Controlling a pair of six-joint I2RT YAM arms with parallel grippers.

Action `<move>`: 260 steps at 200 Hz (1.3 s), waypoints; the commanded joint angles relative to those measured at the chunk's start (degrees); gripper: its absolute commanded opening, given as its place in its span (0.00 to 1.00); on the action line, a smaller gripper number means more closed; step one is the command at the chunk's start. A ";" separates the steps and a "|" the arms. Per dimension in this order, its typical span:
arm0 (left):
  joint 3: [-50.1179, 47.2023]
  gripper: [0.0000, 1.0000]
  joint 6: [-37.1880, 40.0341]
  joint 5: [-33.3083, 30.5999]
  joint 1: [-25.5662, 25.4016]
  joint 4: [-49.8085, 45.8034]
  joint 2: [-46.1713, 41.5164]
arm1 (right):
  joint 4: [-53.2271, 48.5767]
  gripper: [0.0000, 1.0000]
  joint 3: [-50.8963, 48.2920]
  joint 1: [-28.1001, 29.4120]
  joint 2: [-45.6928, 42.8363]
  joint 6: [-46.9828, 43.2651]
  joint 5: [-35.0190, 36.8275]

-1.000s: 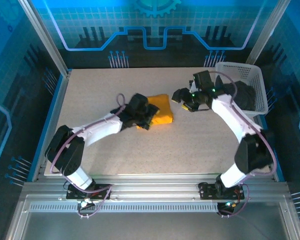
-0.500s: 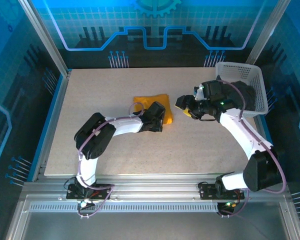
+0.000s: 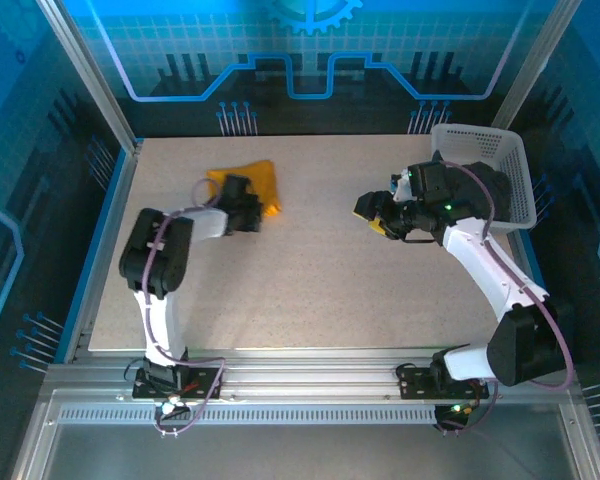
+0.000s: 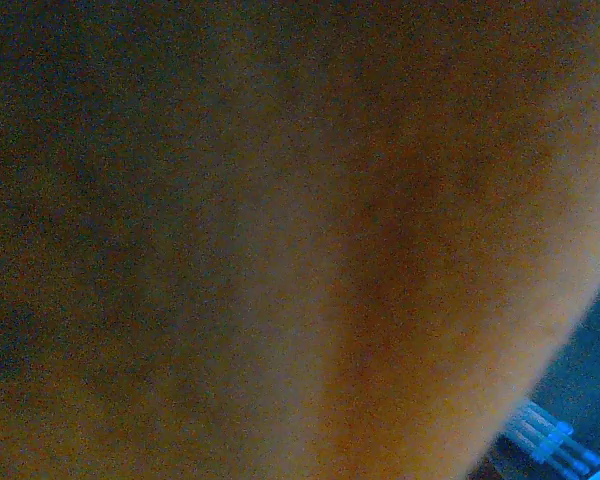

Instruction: Fold and stack the t-shirts

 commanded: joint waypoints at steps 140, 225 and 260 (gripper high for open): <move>30.12 0.15 55.72 18.16 28.16 -26.45 14.54 | 0.93 0.63 8.44 1.78 9.15 -4.28 -5.34; 3.91 0.99 38.02 1.61 16.42 -19.64 -25.25 | 11.03 1.00 10.68 3.22 2.91 -3.84 2.11; -10.92 0.99 34.64 -9.49 8.04 -17.01 -43.66 | 12.83 1.00 11.59 3.23 2.89 -3.19 0.10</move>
